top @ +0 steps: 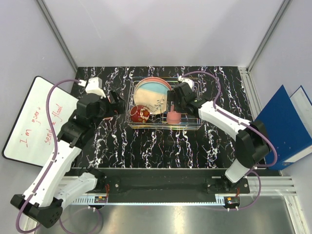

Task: Unload the mixed dishes from the dish rack
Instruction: Pick up the cup from the dish rack, then place the cup at the center of the board.

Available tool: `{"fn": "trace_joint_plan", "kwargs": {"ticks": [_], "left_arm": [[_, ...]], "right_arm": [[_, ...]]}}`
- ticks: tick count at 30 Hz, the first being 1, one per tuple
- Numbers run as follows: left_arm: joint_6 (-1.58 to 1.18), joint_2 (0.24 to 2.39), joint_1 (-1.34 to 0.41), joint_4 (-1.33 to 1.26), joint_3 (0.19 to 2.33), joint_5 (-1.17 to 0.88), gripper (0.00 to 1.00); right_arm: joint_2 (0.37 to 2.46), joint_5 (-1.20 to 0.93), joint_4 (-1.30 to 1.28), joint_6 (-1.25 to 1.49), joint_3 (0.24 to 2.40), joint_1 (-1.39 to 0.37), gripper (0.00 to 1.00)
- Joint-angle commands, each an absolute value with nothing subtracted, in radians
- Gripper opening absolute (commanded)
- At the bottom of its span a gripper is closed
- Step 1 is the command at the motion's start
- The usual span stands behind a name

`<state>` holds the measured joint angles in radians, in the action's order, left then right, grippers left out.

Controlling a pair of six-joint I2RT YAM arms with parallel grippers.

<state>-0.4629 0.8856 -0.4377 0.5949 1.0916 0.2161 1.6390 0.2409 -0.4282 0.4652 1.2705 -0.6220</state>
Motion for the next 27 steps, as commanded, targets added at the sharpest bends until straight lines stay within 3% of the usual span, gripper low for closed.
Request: {"fn": "trace_joint_plan", "kwargs": {"ticks": [1, 5, 6, 9, 11, 16, 19, 20, 22, 23, 27], "left_arm": [[-0.463, 0.879, -0.443, 0.535, 1.071, 0.206, 0.99], [-0.465, 0.874, -0.445, 0.537, 1.068, 0.202, 0.99], [-0.466, 0.876, -0.445, 0.537, 1.066, 0.204, 0.99], [-0.477, 0.877, -0.445, 0.535, 1.062, 0.196, 0.99], [-0.483, 0.881, -0.446, 0.537, 1.057, 0.192, 0.99], [-0.489, 0.882, -0.451, 0.534, 1.06, 0.199, 0.99], [-0.489, 0.893, -0.451, 0.528, 1.071, 0.192, 0.99], [-0.494, 0.899, -0.451, 0.522, 1.08, 0.174, 0.99], [-0.499, 0.908, -0.451, 0.503, 1.081, 0.14, 0.99], [-0.508, 0.908, -0.451, 0.464, 1.075, 0.082, 0.99], [-0.592, 0.845, -0.449, 0.211, 0.969, -0.19, 0.99]], "right_arm": [[1.684, 0.235, -0.385, 0.465, 1.302, -0.632, 1.0], [1.695, 0.233, -0.382, 0.471, 1.296, -0.632, 0.9], [1.684, 0.236, -0.379, 0.472, 1.289, -0.632, 0.73], [1.66, 0.245, -0.37, 0.485, 1.275, -0.632, 0.46], [1.646, 0.245, -0.37, 0.488, 1.272, -0.632, 0.38], [1.54, 0.25, -0.385, 0.509, 1.249, -0.632, 0.36], [1.409, 0.238, -0.381, 0.514, 1.243, -0.632, 0.26], [1.331, 0.229, -0.37, 0.515, 1.227, -0.632, 0.16], [1.251, 0.178, -0.304, 0.528, 1.201, -0.63, 0.06], [1.176, 0.154, -0.278, 0.54, 1.168, -0.63, 0.0], [1.028, 0.003, -0.105, 0.624, 1.072, -0.615, 0.0]]}}
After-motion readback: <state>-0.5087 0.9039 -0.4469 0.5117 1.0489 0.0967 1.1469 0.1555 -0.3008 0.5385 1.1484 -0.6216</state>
